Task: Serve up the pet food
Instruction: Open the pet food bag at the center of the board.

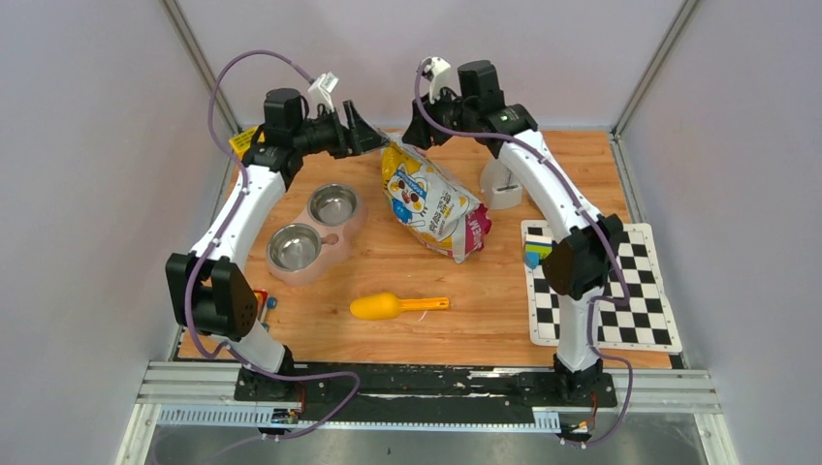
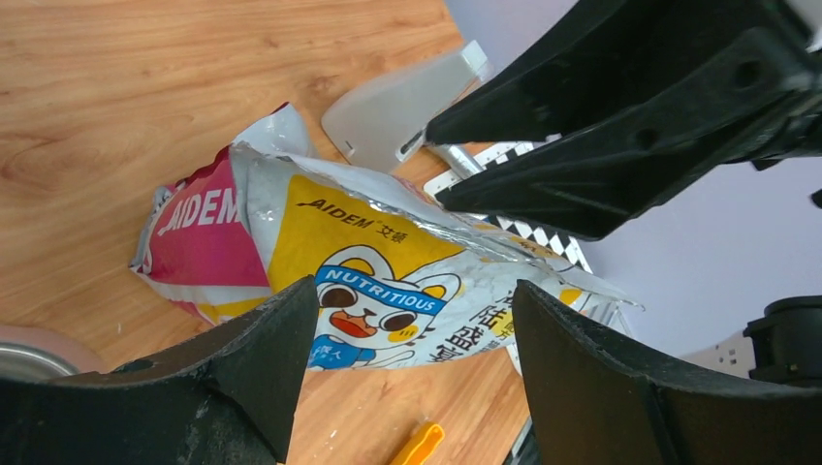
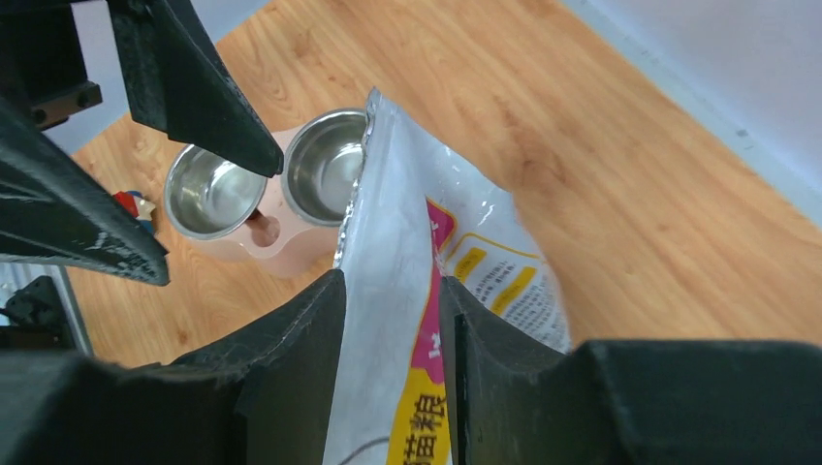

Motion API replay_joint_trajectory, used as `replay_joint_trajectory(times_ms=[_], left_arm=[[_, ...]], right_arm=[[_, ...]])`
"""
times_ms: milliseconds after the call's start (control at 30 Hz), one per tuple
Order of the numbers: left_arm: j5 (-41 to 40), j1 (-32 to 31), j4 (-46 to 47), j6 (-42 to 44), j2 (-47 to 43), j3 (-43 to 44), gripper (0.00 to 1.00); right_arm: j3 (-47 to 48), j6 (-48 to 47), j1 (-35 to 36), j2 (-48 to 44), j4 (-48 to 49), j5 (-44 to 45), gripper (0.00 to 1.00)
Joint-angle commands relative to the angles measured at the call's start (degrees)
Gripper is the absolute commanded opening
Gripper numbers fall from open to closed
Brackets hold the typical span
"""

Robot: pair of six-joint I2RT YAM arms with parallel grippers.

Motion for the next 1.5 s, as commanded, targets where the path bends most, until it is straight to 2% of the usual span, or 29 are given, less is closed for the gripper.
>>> replay_joint_trajectory(times_ms=[0,100,333,533,867,1467], left_arm=[[0.3,0.2,2.6,0.8,0.6,0.2,0.81],[0.6,0.2,4.2,-0.2,0.5,-1.2,0.8],[1.4,0.2,6.6,-2.1,1.8,-2.4,0.79],[4.6,-0.1,11.1,-6.0,3.2,-3.1,0.78],[5.9,-3.6,12.4,-7.5,5.0,-2.6,0.77],[2.9,-4.6,9.7,-5.0,5.9,-2.7,0.69]], right_arm=[[2.2,5.0,0.8,1.7,5.8,-4.8,0.41],[-0.8,6.3,0.8,0.7,10.0,-5.7,0.41],[-1.9,8.0,0.8,0.2,10.2,-7.4,0.39],[-3.1,7.5,0.8,-2.0,10.0,-1.1,0.4],[-3.6,7.7,0.8,-5.3,9.9,8.9,0.41],[-4.7,9.0,0.9,-6.7,9.9,4.6,0.41]])
